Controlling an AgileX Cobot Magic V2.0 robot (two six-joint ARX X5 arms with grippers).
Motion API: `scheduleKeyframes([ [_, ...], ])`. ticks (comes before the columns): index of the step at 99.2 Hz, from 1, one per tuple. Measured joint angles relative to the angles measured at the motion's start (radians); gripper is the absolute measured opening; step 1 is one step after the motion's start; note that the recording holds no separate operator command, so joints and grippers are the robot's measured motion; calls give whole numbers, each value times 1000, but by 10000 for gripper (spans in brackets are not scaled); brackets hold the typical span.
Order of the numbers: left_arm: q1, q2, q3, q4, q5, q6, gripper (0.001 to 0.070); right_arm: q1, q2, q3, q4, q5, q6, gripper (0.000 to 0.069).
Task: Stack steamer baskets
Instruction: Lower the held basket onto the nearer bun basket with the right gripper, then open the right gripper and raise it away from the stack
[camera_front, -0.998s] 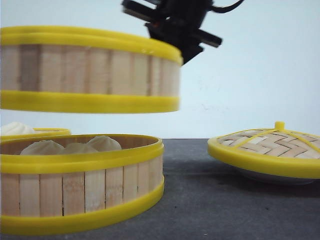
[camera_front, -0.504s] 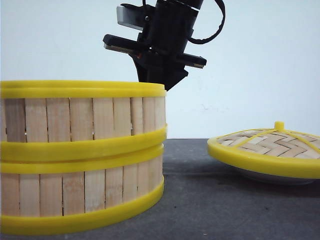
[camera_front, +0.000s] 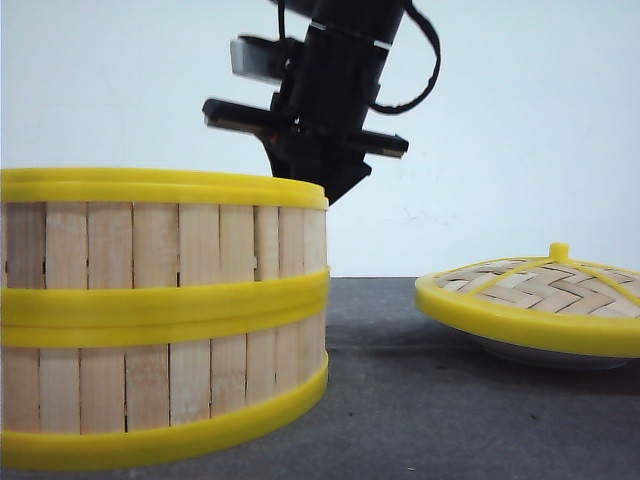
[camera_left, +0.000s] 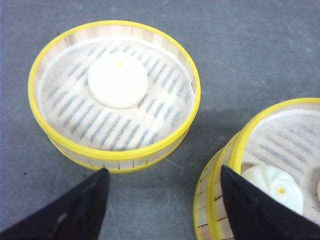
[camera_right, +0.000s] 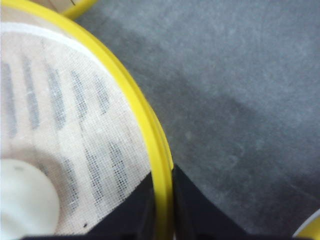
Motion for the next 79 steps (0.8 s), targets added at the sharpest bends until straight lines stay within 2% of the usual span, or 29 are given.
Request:
scheduleKeyframes([
  [41,0,0,0,0,0,0,428,0,0,0,2,-1,-1,33],
  [46,0,0,0,0,0,0,428,0,0,0,4,-1,-1,91],
  [55,0,0,0,2,0,0,428,0,-5,5,-4,-1,-2,295],
  [60,1,3,0,5,-2,0,428,0,-19,5,-11,-1,-3,376],
  [67,11,25,4,21,-19,0,428,0,-61,5,-31,-1,-13,423],
  [79,64,113,56,44,-29,0,428,-4,-180,8,-66,-1,-33,444],
])
